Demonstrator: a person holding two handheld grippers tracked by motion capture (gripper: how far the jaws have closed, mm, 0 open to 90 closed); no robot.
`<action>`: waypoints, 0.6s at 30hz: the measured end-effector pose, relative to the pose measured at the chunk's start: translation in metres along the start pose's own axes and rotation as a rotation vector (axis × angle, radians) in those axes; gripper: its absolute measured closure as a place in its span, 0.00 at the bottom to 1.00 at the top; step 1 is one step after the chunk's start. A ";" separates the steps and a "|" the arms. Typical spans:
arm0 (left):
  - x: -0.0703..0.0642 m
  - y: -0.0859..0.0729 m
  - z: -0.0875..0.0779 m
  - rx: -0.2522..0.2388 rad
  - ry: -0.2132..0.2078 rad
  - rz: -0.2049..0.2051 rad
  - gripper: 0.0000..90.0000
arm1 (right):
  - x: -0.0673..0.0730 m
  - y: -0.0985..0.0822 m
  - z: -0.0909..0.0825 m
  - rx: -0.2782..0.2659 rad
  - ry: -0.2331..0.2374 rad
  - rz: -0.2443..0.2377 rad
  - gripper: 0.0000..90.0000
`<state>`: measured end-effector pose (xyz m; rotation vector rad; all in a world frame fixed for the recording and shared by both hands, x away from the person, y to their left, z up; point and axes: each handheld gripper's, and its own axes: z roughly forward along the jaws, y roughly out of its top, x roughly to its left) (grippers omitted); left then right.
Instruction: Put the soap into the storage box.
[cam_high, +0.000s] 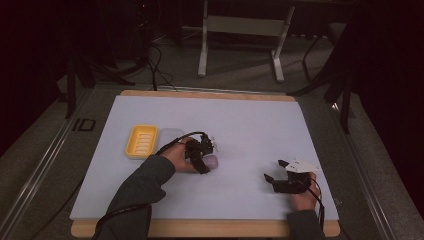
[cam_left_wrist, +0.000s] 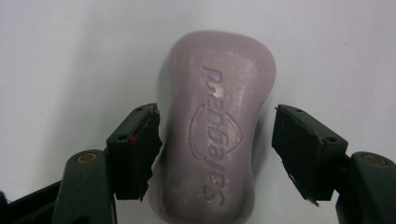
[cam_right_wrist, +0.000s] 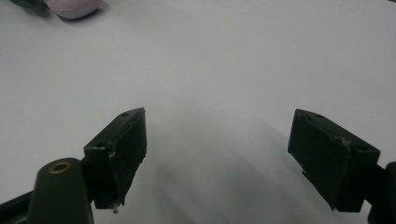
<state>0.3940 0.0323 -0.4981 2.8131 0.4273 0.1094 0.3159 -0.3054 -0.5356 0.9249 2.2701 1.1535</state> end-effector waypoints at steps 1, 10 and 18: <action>0.000 0.001 0.001 0.012 0.002 0.005 0.37 | 0.000 0.000 0.000 0.000 0.000 0.000 0.21; 0.002 0.006 0.006 0.037 -0.017 -0.004 0.42 | 0.000 0.000 0.000 0.000 0.001 -0.002 0.21; 0.002 0.012 0.005 0.083 -0.022 -0.005 0.50 | 0.000 0.000 0.000 0.001 0.001 -0.003 0.21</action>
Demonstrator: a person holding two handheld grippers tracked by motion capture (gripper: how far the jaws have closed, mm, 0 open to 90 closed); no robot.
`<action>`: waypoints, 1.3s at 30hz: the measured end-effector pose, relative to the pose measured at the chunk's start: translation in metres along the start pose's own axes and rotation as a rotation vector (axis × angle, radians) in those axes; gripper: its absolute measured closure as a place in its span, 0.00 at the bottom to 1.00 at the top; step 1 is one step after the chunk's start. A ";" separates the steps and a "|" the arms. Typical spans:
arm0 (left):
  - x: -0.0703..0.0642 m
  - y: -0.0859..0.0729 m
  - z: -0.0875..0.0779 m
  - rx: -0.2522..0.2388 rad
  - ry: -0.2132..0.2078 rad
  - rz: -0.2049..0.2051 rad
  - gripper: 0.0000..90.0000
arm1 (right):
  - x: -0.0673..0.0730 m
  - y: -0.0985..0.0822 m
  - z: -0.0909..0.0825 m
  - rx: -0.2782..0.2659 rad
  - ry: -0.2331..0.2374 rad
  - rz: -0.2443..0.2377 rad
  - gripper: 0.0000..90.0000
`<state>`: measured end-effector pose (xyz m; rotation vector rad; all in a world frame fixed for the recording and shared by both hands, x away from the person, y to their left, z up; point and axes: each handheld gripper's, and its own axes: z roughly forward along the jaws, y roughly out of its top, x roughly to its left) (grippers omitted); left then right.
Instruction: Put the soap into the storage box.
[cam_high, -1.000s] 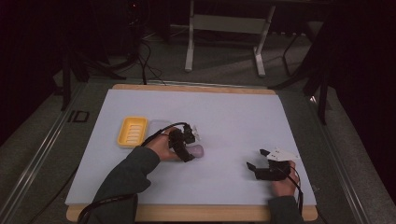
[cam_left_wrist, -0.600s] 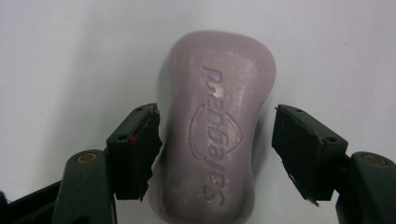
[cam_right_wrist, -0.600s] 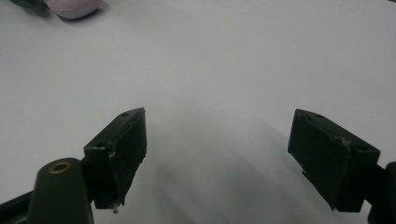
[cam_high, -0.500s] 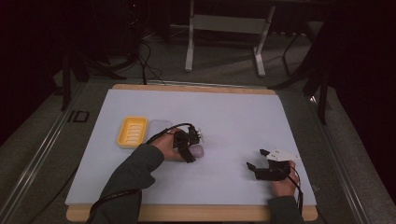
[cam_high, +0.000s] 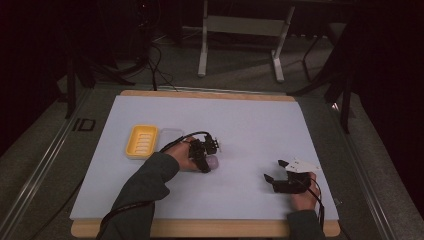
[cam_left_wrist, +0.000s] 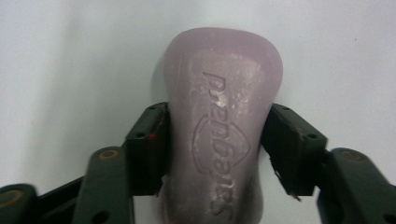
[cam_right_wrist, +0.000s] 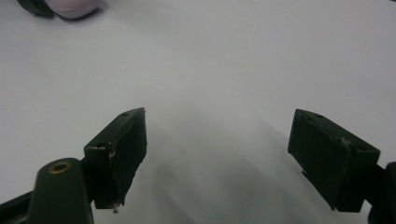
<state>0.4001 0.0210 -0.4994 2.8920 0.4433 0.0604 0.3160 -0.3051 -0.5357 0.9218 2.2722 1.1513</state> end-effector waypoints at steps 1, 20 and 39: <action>0.000 0.000 0.000 0.007 -0.002 -0.001 0.53 | 0.000 0.000 0.000 0.000 0.000 0.000 0.21; 0.001 0.009 0.001 0.060 -0.007 0.001 0.55 | 0.000 0.000 0.001 0.009 0.001 -0.003 0.21; 0.004 0.011 -0.005 0.103 0.017 0.021 0.56 | 0.000 0.000 0.001 0.008 0.002 -0.007 0.21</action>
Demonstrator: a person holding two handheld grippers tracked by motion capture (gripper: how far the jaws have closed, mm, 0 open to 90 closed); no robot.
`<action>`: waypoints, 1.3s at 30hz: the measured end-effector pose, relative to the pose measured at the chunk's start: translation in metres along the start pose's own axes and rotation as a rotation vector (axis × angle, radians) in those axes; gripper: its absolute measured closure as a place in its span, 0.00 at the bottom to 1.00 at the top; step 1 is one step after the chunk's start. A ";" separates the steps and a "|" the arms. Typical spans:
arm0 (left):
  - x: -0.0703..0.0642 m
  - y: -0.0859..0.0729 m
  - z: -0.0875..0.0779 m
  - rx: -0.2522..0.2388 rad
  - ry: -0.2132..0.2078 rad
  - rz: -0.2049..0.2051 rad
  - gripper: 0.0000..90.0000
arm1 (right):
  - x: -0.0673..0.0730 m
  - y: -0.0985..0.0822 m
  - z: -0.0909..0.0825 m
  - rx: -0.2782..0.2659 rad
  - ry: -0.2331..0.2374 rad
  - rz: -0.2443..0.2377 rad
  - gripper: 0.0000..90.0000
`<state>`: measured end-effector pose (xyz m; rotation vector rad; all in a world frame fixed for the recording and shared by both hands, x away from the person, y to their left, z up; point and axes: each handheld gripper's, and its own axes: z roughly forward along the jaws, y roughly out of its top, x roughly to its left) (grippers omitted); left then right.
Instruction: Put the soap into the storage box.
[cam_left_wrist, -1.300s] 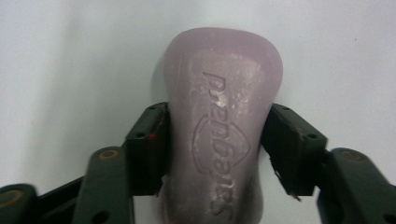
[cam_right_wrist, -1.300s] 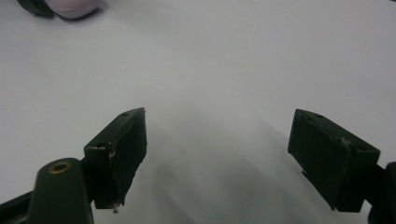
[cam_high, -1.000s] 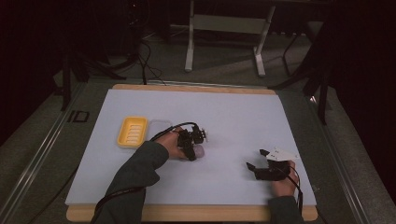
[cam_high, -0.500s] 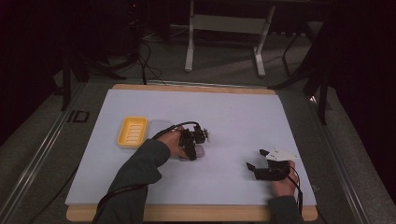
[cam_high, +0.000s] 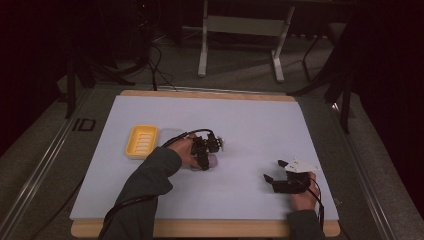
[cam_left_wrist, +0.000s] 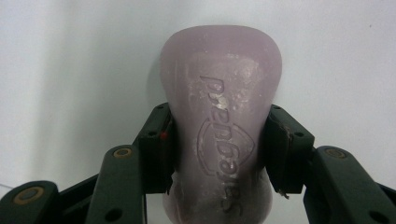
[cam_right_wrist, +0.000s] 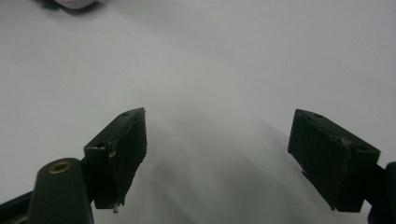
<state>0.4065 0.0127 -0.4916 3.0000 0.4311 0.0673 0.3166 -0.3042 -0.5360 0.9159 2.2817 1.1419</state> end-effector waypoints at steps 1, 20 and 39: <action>0.000 -0.001 0.000 -0.002 0.002 0.001 0.56 | 0.000 0.000 0.000 0.000 0.000 0.000 0.21; 0.009 -0.007 -0.009 -0.008 0.008 -0.076 0.56 | 0.000 0.000 0.000 0.000 0.000 0.004 0.21; 0.023 -0.024 -0.019 -0.044 -0.004 -0.182 0.56 | 0.000 0.000 0.000 0.000 -0.001 0.002 0.21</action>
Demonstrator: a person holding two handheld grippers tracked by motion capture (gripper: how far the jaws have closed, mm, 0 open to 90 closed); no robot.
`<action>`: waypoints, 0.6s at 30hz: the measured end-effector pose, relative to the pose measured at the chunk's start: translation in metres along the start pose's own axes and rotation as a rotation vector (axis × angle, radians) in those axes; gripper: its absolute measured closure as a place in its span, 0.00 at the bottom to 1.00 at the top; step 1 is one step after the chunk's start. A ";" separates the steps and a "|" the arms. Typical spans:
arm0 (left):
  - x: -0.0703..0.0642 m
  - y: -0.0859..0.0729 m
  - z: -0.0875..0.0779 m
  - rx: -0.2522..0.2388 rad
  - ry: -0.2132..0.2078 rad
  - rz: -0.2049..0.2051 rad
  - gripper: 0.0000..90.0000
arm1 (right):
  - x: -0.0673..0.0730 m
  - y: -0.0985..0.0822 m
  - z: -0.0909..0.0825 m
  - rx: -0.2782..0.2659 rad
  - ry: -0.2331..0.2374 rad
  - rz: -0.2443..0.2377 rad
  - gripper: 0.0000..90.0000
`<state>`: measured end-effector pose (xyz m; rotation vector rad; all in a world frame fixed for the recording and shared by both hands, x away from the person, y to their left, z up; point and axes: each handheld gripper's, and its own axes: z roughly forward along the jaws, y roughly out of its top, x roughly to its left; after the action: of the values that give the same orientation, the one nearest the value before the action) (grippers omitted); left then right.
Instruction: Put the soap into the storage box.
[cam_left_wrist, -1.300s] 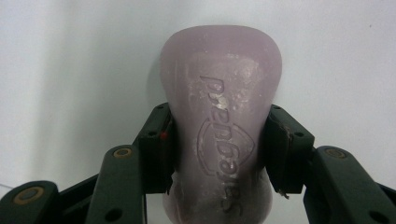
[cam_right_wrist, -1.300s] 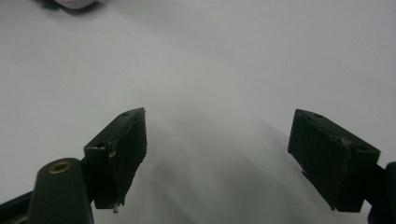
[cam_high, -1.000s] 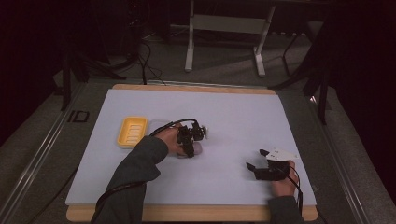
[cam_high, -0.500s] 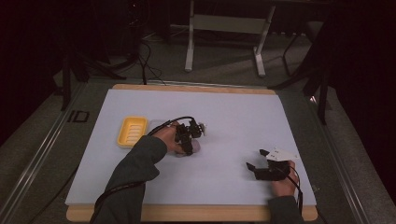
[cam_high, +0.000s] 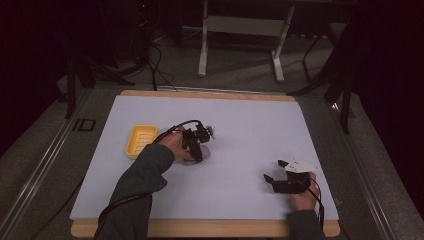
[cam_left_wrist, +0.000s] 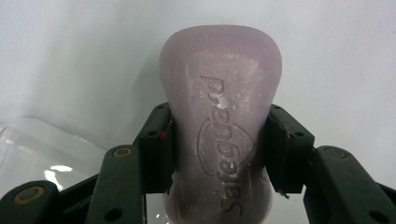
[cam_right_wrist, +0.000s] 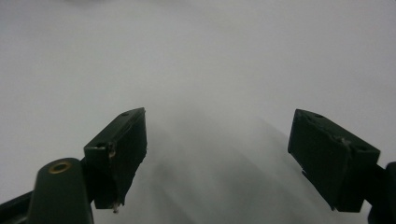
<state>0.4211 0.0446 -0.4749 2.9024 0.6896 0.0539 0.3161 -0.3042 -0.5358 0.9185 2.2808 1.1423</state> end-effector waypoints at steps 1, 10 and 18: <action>0.001 -0.001 -0.001 -0.003 -0.002 -0.010 0.56 | 0.000 0.000 0.000 0.000 0.000 0.000 0.21; 0.007 -0.008 -0.008 -0.017 -0.005 -0.033 0.56 | 0.000 0.000 0.000 0.000 -0.001 -0.001 0.21; 0.012 -0.014 -0.014 -0.023 -0.005 -0.061 0.56 | 0.000 0.000 0.000 0.000 0.000 0.002 0.21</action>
<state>0.4251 0.0642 -0.4634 2.8564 0.7708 0.0464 0.3160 -0.3042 -0.5358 0.9204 2.2802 1.1431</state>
